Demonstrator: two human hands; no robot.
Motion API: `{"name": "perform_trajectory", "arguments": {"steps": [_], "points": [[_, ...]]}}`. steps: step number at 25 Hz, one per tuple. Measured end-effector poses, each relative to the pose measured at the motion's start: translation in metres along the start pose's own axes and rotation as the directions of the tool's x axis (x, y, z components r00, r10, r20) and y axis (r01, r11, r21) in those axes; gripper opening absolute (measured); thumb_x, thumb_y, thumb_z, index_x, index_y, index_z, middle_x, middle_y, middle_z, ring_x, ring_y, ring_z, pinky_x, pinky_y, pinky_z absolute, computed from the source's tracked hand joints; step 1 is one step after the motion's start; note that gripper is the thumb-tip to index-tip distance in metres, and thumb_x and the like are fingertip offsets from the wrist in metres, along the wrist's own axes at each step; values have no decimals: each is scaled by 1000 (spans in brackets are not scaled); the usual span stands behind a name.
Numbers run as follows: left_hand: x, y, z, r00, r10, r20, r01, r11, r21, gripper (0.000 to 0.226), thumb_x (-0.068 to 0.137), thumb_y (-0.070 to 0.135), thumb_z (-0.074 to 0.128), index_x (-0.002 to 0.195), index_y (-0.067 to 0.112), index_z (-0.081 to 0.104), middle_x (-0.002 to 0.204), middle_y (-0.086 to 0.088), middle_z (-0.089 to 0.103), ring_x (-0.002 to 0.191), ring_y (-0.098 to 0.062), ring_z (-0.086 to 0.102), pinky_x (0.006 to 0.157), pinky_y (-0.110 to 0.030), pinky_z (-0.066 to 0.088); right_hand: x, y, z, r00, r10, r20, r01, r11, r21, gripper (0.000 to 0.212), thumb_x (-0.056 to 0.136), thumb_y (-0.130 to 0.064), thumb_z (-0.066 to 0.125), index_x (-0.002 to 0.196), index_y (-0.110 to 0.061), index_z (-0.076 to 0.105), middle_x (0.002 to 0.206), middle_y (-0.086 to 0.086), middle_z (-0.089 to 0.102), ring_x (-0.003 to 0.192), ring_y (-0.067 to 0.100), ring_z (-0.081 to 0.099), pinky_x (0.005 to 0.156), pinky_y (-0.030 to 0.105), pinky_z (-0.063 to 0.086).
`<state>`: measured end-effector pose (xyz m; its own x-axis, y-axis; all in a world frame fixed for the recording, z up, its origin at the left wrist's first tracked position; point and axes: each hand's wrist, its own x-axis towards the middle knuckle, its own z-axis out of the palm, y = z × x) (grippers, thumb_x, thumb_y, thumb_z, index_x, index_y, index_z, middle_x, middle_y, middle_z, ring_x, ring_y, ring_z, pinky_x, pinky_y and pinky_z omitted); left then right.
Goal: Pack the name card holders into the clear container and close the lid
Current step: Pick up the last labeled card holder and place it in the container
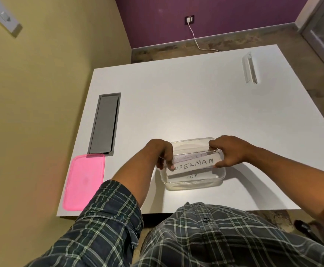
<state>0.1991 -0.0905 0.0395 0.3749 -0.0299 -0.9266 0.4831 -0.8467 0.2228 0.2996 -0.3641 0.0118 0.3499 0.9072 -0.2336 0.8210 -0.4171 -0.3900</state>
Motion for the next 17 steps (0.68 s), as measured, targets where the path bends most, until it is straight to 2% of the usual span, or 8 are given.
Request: {"name": "perform_trajectory", "arguments": {"steps": [3, 5, 7, 9, 12, 14, 17], "points": [[5, 1, 10, 1000, 16, -14, -15, 997, 81, 14, 73, 9, 85, 72, 4, 72, 59, -4, 71, 53, -21, 65, 56, -23, 52, -1, 1, 6, 1000, -18, 19, 19, 998, -67, 48, 63, -53, 76, 94, -24, 53, 86, -5, 64, 78, 20, 56, 63, 30, 40], [6, 7, 17, 995, 23, -94, 0, 972, 236, 25, 71, 17, 87, 58, 11, 66, 46, 1, 64, 37, -14, 60, 49, -17, 44, 0, 0, 10, 998, -50, 33, 53, 992, -113, 49, 64, -56, 74, 97, -24, 55, 87, -5, 66, 78, 21, 59, 66, 28, 38], [5, 15, 23, 973, 77, -217, 16, 917, 398, 33, 71, 25, 87, 56, 13, 60, 48, 2, 60, 35, -12, 55, 49, -18, 42, 1, -2, 15, 995, -84, 55, 92, 982, -167, 51, 68, -60, 69, 99, -23, 53, 87, -7, 67, 77, 19, 61, 80, 30, 41], [6, 18, 29, 945, 141, -296, 31, 860, 509, 34, 74, 26, 85, 62, 16, 55, 56, 4, 54, 44, -11, 51, 57, -22, 46, 3, -4, 19, 993, -98, 71, 112, 967, -228, 53, 71, -62, 65, 105, -24, 51, 86, -7, 67, 77, 17, 61, 93, 33, 40], [9, 19, 32, 928, 179, -327, 41, 823, 567, 33, 74, 30, 85, 67, 18, 55, 59, 6, 51, 48, -12, 50, 67, -26, 51, 8, -5, 27, 978, -121, 171, 177, 913, -368, 63, 75, -64, 64, 122, -24, 49, 93, -3, 70, 84, 20, 63, 95, 36, 34], [10, 19, 32, 926, 193, -324, 35, 812, 583, 32, 72, 33, 86, 71, 19, 58, 60, 5, 52, 56, -17, 56, 70, -28, 52, 11, -7, 32, 963, -129, 237, 224, 872, -436, 66, 78, -64, 64, 126, -22, 48, 101, -2, 71, 87, 23, 65, 95, 38, 34], [10, 20, 33, 927, 213, -308, 16, 800, 600, 32, 70, 38, 88, 81, 16, 67, 76, -2, 68, 74, -24, 66, 73, -31, 54, 15, -8, 39, 952, -155, 265, 263, 856, -445, 51, 85, -55, 61, 122, -21, 53, 105, -4, 71, 87, 24, 66, 92, 37, 34]]}}
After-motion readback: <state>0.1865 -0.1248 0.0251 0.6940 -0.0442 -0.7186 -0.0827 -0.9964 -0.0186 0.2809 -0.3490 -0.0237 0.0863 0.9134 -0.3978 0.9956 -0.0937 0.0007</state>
